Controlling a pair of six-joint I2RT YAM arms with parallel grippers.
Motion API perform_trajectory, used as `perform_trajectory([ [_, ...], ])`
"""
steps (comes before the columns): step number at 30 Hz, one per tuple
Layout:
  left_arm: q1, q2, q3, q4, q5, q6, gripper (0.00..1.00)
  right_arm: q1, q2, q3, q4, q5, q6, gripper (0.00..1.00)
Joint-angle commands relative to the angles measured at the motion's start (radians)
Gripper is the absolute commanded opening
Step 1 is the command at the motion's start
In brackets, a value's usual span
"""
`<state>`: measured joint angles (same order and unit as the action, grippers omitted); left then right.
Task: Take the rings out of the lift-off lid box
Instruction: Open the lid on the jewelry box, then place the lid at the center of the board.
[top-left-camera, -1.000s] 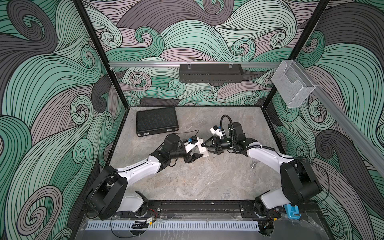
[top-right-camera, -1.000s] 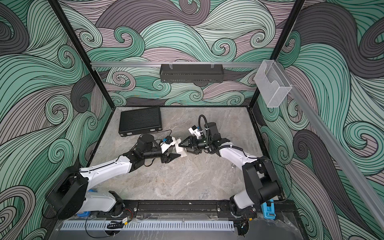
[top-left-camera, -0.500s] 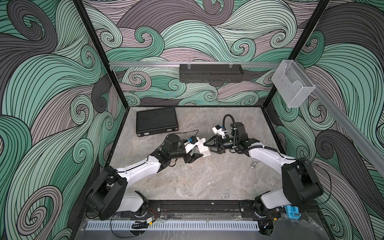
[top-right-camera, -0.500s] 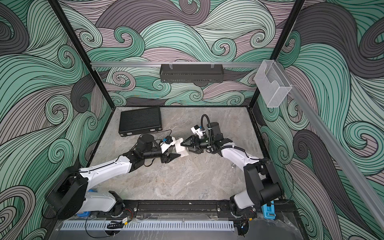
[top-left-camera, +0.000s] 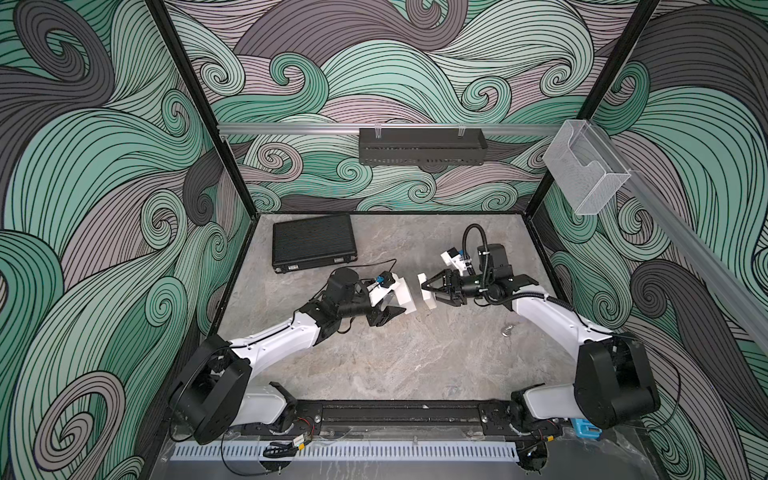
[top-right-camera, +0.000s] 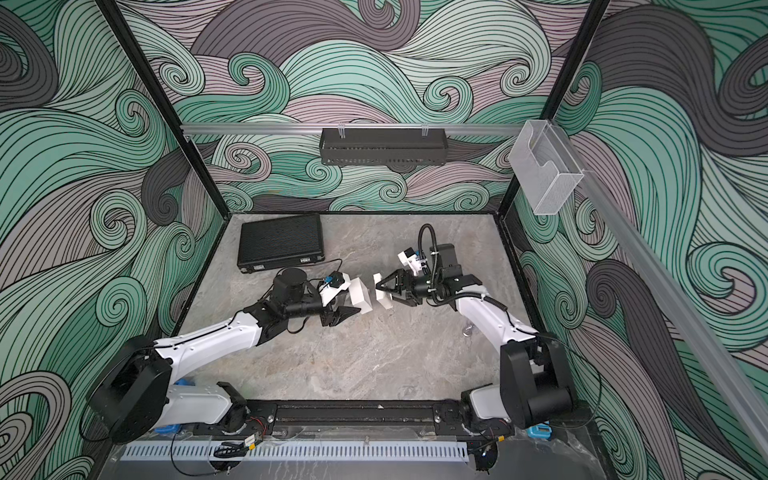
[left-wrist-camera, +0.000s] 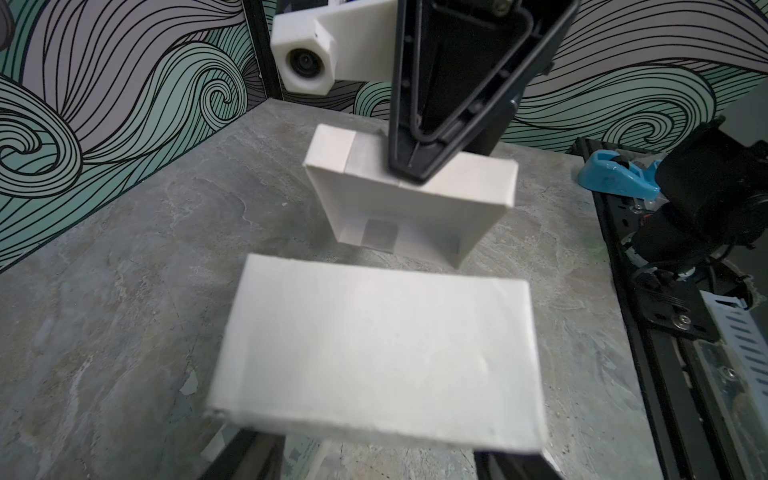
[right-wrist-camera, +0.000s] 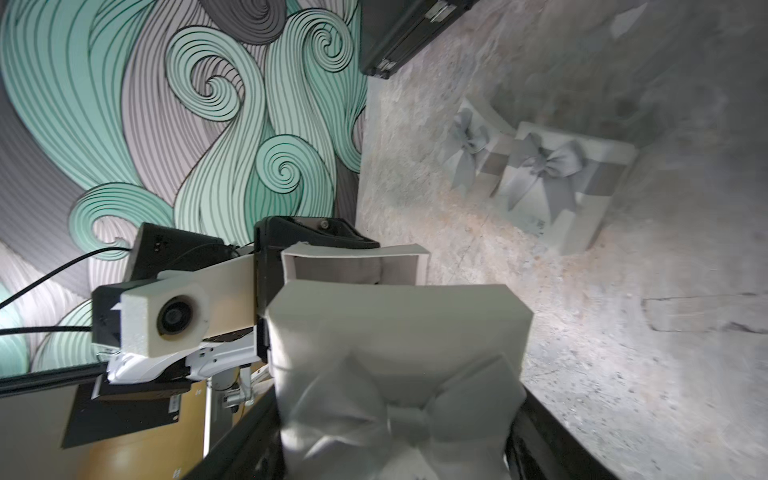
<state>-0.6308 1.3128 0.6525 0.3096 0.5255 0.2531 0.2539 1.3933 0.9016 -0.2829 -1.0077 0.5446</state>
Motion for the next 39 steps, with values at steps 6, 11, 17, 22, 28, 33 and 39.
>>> perform_trajectory([
  [6,-0.006,-0.029,0.028,-0.003,-0.001,0.003,0.56,-0.039,0.027,0.161,-0.380,0.429,-0.271,0.75],
  [11,-0.006,-0.031,0.024,0.006,0.005,-0.003,0.56,-0.039,0.100,0.221,-0.422,0.627,-0.301,0.75],
  [17,-0.006,-0.044,0.019,0.013,0.007,-0.008,0.56,-0.036,0.234,0.287,-0.453,0.870,-0.342,0.74],
  [22,-0.006,-0.049,0.018,0.016,0.004,-0.008,0.56,-0.019,0.376,0.358,-0.448,1.010,-0.353,0.73],
  [28,-0.006,-0.056,0.018,0.016,0.002,-0.010,0.56,-0.006,0.486,0.437,-0.450,1.115,-0.381,0.73],
  [33,-0.006,-0.055,0.017,0.020,0.002,-0.009,0.56,-0.007,0.536,0.475,-0.448,1.166,-0.406,0.74],
  [39,-0.006,-0.049,0.019,0.025,0.005,-0.012,0.56,-0.007,0.581,0.497,-0.423,1.163,-0.410,0.75],
])
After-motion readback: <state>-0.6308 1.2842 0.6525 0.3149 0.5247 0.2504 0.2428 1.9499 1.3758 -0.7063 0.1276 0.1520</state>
